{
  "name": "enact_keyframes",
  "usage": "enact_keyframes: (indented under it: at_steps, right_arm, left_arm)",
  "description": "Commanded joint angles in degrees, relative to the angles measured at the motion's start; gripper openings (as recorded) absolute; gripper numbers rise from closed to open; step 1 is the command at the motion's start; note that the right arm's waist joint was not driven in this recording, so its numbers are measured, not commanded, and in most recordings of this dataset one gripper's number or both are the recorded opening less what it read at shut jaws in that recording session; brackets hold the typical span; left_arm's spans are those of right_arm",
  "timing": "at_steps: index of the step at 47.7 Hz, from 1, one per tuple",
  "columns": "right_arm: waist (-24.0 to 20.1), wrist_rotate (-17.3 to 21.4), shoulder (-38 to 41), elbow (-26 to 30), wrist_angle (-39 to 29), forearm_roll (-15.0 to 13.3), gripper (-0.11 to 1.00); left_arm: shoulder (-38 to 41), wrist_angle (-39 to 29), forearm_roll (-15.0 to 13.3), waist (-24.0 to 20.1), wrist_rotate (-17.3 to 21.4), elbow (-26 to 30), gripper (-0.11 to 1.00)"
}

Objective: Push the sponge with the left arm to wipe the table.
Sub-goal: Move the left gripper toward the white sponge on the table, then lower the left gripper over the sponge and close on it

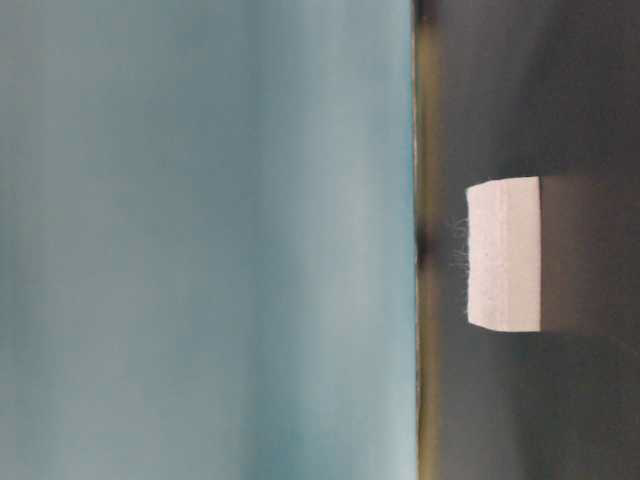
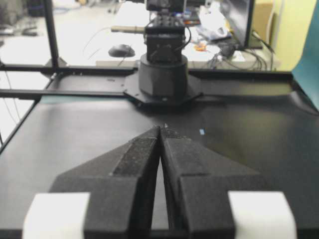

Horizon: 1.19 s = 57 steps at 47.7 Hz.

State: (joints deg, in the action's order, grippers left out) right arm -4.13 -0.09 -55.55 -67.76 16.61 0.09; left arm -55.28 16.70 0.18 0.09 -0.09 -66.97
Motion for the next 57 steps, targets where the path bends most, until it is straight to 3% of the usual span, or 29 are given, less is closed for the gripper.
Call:
enact_keyframes:
  at_steps: [1, 7, 10, 31, 35, 38, 47, 49, 57]
  right_arm:
    - [0.0, 0.0, 0.4, 0.7, 0.7, 0.1, 0.03]
    - [0.0, 0.1, 0.3, 0.0, 0.4, 0.1, -0.01]
    - [0.0, 0.0, 0.4, -0.4, 0.4, 0.0, -0.01]
    - [0.0, 0.4, 0.8, -1.6, -1.2, 0.8, -0.01]
    - [0.0, 0.4, 0.9, -1.9, -2.2, 0.9, -0.01]
    - [0.0, 0.4, 0.8, -2.0, -2.5, 0.9, -0.01]
    - [0.0, 0.4, 0.9, -2.1, -2.6, 1.1, -0.01]
    - [0.0, 0.4, 0.9, -2.1, -2.6, 1.0, -0.01]
    - [0.0, 0.4, 0.9, -2.3, -2.6, 1.1, -0.01]
  left_arm:
    - [4.1, 0.4, 1.9, -0.4, -6.2, 3.5, 0.05]
    - [12.0, 0.5, 2.2, -3.5, -13.8, 6.2, 0.00]
    - [16.1, 0.6, 2.2, -5.1, -15.4, 7.0, 0.00]
    - [47.1, 0.3, 2.2, -12.0, -15.9, 24.1, 0.01]
    - [50.9, 0.3, 2.2, -13.0, -15.9, 26.8, 0.09]
    - [54.1, 0.3, 2.2, -14.2, -16.3, 28.9, 0.20]
    - [61.2, 0.2, 2.2, -16.2, -16.7, 32.6, 0.73]
    - [63.0, -0.2, 2.2, -16.4, -17.1, 33.3, 0.80]
    - [67.4, -5.4, 2.2, -18.3, -20.0, 35.8, 0.73]
